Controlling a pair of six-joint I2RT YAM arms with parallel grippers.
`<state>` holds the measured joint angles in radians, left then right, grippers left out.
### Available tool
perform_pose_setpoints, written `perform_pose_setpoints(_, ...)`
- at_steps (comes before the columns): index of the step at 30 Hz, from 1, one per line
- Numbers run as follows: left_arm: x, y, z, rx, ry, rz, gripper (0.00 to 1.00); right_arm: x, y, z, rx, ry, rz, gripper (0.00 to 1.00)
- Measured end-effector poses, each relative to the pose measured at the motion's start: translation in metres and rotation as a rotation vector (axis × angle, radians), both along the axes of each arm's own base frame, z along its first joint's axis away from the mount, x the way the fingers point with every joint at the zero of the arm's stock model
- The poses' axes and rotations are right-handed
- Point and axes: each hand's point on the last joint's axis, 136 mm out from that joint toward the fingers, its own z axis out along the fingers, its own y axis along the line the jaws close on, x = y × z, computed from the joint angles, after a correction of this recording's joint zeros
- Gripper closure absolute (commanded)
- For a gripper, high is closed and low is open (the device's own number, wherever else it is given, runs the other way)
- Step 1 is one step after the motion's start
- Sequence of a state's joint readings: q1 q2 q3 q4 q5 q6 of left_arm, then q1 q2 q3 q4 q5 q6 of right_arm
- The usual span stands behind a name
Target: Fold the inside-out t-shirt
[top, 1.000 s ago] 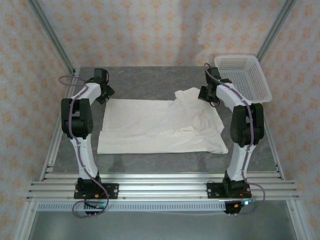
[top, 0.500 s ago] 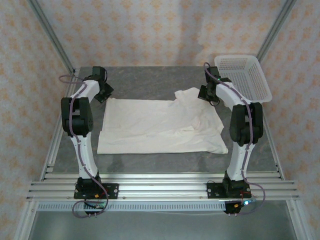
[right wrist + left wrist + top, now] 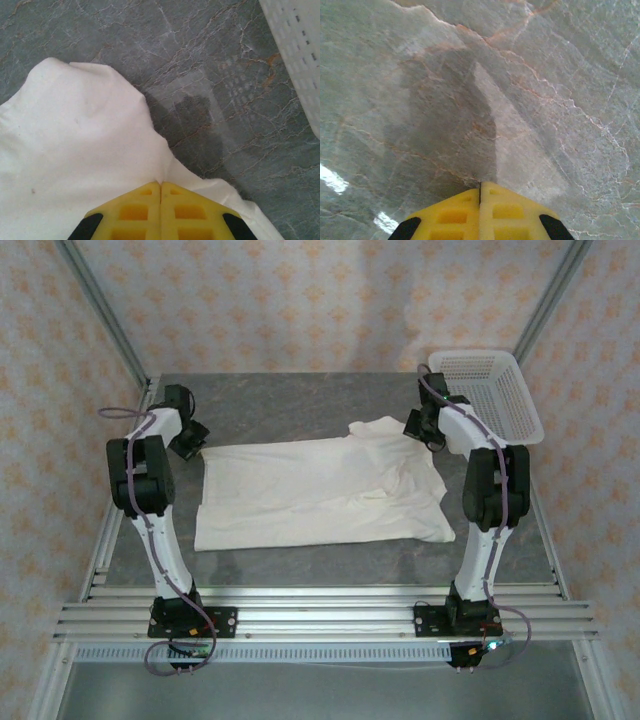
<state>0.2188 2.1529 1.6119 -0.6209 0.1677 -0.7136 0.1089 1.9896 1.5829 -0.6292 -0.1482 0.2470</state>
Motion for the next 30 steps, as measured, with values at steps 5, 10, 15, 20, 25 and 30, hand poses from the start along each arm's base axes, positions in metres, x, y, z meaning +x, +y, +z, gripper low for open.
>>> perform_pose_setpoints(5,0.005,-0.005,0.001,-0.056,-0.035,-0.008,1.0,0.0,0.004,0.0,0.022,0.002,-0.004,1.0)
perform_pose_setpoints(10,0.004,-0.011,0.004,-0.084,-0.058,-0.015,1.0,0.0,0.006,0.002,0.038,0.002,-0.005,1.0)
perform_pose_setpoints(15,-0.024,-0.016,0.041,-0.065,-0.107,-0.003,1.0,-0.003,0.005,0.01,0.044,-0.006,-0.011,1.0)
perform_pose_setpoints(20,-0.061,-0.022,0.088,-0.037,-0.196,0.002,1.0,-0.03,-0.003,0.021,0.047,-0.017,-0.029,1.0)
perform_pose_setpoints(25,-0.084,-0.028,0.072,-0.051,-0.164,0.011,1.0,-0.057,-0.022,0.007,0.052,0.03,-0.08,1.0)
perform_pose_setpoints(30,-0.13,-0.034,0.035,-0.061,-0.051,0.058,1.0,-0.079,-0.022,-0.018,0.064,0.111,-0.089,1.0)
